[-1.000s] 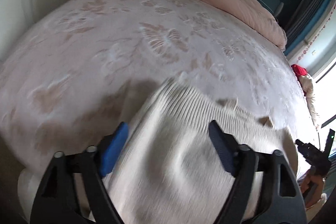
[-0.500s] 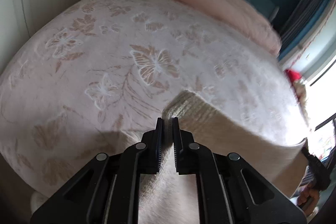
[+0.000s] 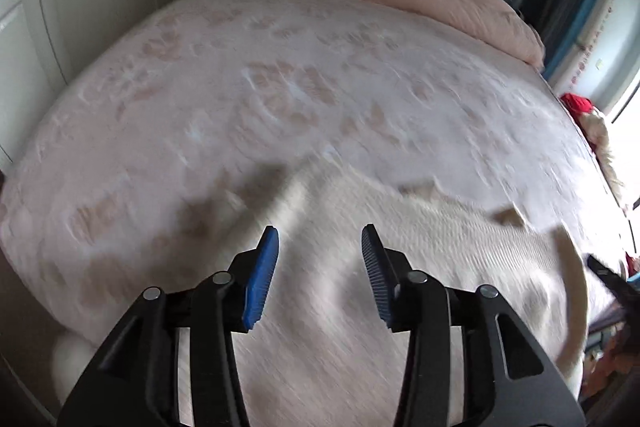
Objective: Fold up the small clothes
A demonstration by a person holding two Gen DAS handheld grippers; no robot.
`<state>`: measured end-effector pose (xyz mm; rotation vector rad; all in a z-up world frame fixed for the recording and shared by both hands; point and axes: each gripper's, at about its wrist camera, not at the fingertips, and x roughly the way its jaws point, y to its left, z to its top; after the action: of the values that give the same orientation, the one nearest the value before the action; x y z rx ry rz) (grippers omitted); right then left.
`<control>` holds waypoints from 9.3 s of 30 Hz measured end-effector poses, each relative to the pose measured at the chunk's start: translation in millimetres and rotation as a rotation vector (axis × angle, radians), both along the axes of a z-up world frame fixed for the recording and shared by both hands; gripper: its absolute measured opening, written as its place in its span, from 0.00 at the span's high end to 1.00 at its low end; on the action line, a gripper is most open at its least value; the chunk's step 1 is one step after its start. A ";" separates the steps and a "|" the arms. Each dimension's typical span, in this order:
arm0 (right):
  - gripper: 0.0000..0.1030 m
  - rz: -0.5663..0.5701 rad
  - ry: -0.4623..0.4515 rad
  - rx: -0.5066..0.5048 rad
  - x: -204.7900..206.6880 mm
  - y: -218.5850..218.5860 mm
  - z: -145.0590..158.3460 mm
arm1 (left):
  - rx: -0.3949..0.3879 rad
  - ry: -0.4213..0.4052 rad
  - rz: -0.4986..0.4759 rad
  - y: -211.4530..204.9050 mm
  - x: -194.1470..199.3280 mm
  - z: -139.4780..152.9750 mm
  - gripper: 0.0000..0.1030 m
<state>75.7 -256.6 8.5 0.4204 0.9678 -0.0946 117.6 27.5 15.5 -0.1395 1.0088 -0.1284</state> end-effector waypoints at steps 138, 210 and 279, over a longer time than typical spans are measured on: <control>0.60 -0.079 0.124 0.105 -49.1 -88.8 -13.8 | 0.086 -0.130 -0.364 -214.7 -97.0 22.6 0.20; 0.10 -0.147 0.148 0.364 -95.9 -107.6 -72.9 | -0.226 0.286 -0.238 -216.0 -37.4 -83.7 0.04; 0.48 -0.046 -0.025 0.240 25.6 43.0 4.5 | -0.143 -0.005 -0.095 27.7 16.2 11.7 0.32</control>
<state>101.3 -213.5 13.0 0.6634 0.9487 -0.0145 133.8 55.3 27.2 -0.2213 1.0018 -0.2879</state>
